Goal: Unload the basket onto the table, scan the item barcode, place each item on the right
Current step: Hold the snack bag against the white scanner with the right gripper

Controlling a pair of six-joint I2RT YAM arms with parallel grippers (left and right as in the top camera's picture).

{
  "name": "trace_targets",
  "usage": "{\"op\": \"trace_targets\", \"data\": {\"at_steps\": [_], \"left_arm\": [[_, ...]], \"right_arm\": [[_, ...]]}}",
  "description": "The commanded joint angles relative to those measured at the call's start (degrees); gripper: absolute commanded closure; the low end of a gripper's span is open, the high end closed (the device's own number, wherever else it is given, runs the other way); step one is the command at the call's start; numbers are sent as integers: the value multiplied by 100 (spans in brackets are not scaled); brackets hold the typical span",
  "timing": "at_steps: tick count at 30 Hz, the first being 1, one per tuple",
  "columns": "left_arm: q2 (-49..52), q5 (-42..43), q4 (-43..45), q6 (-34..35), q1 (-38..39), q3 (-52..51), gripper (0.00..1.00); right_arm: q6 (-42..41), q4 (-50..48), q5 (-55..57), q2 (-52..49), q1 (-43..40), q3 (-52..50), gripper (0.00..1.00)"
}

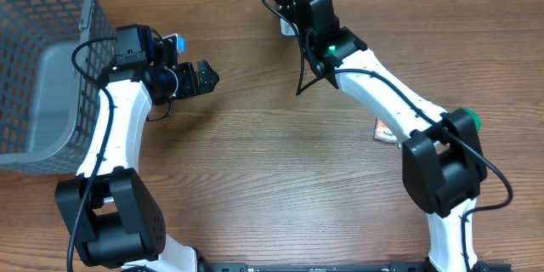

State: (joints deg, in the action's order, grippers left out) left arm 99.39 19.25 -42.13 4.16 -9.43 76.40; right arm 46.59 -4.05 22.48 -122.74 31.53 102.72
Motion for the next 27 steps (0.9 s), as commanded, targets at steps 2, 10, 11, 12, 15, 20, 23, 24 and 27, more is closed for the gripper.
{"op": "trace_targets", "data": {"at_steps": [2,10,11,12,15,20,23,24,27], "left_arm": [[24,-20,15,33,-28,101,0],[24,-20,15,33,-31,101,1],[24,-20,15,33,-31,101,1],[24,-20,15,35,-31,101,0],[24,-22,15,33,-28,101,1],[24,-20,15,33,-31,103,0],[24,-20,15,33,-31,101,0],[24,-22,15,33,-31,101,0],[24,-22,15,35,-31,101,0]], "right_arm": [[-2,-450,212,-273,15,118,97],[-188,-1333,238,-737,17,118,97],[-210,-1414,236,-800,17,118,97],[-221,-1510,260,-831,17,118,97],[-240,-1676,227,-966,15,118,96],[-988,-1784,144,-1016,-72,118,96],[-1416,-1755,144,-1016,-168,118,96],[-1480,-1714,142,-1016,-195,118,97],[-1506,-1670,116,-1016,-240,118,96]]}}
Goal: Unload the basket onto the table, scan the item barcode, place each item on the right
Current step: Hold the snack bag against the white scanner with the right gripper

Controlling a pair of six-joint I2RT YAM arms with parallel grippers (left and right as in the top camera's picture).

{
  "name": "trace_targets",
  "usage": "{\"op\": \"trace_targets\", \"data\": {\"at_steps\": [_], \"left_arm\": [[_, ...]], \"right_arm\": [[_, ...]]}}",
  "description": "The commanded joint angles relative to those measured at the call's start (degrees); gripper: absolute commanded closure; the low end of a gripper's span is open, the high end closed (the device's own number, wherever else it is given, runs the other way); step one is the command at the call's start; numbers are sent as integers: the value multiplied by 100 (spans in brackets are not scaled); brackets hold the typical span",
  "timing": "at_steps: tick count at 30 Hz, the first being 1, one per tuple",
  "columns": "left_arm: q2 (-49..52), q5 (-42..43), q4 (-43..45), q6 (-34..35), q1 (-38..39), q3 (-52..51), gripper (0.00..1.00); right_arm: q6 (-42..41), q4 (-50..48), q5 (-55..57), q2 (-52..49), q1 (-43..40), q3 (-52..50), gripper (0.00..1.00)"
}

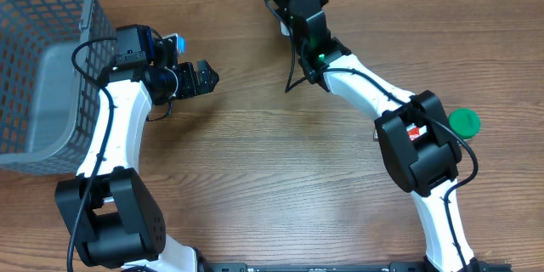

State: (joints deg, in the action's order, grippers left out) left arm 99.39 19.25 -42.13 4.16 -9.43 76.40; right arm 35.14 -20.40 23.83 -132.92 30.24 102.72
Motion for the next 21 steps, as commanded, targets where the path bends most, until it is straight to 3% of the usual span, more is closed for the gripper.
{"op": "trace_targets", "data": {"at_steps": [1,9,21], "left_arm": [[24,-20,15,35,-31,101,0],[24,-20,15,35,-28,101,0],[24,-20,15,33,-15,101,0]], "right_arm": [[-332,-35,-55,2,-125,118,96],[-98,116,-511,2,-138,118,96],[1021,413,-487,-24,-105,107,96]]}}
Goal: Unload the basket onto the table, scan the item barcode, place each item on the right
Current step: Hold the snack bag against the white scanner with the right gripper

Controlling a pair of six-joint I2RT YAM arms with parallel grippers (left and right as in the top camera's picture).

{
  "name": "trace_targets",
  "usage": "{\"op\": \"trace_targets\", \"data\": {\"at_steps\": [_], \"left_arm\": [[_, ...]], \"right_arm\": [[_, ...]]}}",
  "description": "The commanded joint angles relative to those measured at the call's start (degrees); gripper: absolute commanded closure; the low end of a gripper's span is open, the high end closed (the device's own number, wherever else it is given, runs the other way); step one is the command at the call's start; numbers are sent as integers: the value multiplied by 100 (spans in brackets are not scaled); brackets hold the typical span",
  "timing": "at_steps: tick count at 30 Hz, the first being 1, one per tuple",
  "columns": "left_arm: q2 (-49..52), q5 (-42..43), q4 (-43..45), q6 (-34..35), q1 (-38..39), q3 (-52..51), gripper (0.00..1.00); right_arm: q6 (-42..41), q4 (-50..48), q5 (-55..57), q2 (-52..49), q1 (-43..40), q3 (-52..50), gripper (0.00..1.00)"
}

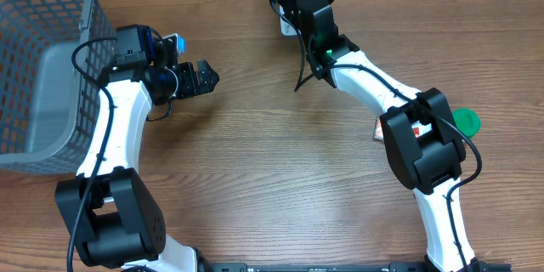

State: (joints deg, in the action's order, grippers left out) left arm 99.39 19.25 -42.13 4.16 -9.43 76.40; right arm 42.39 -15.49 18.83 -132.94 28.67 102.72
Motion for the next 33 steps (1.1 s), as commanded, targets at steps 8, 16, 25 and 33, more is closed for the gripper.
{"op": "trace_targets", "data": {"at_steps": [8,16,25,33], "left_arm": [[24,-22,17,33,-20,101,0],[24,-20,17,35,-20,101,0],[24,-22,15,33,-20,101,0],[24,-20,17,33,-20,101,0]], "right_arm": [[898,-72,44,-170,219,101,96],[1231,-197,345,-365,249,63,96],[1169,118,323,-365,361,46,96],[1067,407,254,-365,411,42,96]]}}
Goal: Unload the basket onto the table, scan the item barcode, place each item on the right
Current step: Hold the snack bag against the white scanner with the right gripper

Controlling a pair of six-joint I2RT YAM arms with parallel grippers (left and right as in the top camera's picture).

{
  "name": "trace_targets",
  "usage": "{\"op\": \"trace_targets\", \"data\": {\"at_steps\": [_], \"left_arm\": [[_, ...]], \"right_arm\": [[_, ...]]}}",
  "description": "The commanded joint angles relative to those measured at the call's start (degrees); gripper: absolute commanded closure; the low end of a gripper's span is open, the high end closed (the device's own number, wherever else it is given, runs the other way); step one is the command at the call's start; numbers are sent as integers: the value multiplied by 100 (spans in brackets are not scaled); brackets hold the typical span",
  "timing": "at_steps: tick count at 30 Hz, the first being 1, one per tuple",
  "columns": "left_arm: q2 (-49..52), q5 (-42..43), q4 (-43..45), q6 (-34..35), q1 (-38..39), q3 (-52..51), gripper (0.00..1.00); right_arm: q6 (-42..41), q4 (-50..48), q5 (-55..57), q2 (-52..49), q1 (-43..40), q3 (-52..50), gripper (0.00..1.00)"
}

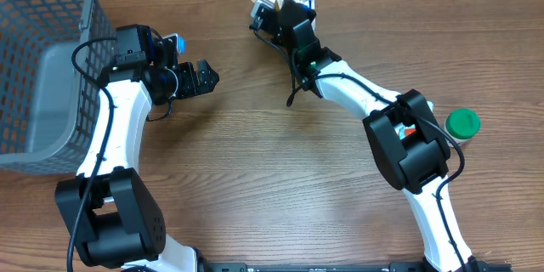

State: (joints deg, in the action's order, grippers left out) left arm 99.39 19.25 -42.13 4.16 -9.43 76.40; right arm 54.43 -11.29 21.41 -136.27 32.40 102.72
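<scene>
Only the overhead view is given. At the far edge of the table my right arm reaches away from me. Its gripper (266, 7) is at a white object with a blue edge and appears shut on it, though the wrist hides the fingers. No barcode shows. My left gripper (202, 77) hangs open and empty over the table's left middle, well left of the white object.
A grey mesh basket (85, 17) fills the far left corner. A round green cap (463, 122) lies at the right. A small red and orange item (411, 133) peeks out from under my right arm. Bare wooden table (255, 170) lies between the arms.
My right gripper and the white object have shifted a little left and toward me, and the object now looks larger. The right arm's elbow has swung left. The left arm has not moved.
My right arm was stretched to the far edge with white showing at its gripper tip. At the two later moments the tip stayed there while the elbow folded left, uncovering the green cap. Now the white object shows large at the gripper. The left arm stayed still, open.
</scene>
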Motion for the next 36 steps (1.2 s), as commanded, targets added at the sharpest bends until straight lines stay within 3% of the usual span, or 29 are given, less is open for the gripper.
{"op": "trace_targets", "data": {"at_steps": [1,8,19,29,36], "left_arm": [[24,-20,17,35,-20,101,0],[24,-20,17,33,-20,101,0],[24,-20,15,33,-20,101,1],[24,-20,17,33,4,101,1],[24,-20,17,33,7,101,0]], "right_arm": [[-262,-13,-4,-33,37,42,96],[-393,140,7,-33,37,42,96],[-1360,-149,424,260,55,44,96],[-2575,422,726,1762,55,44,96],[-3348,1687,728,3014,48,42,96]]}}
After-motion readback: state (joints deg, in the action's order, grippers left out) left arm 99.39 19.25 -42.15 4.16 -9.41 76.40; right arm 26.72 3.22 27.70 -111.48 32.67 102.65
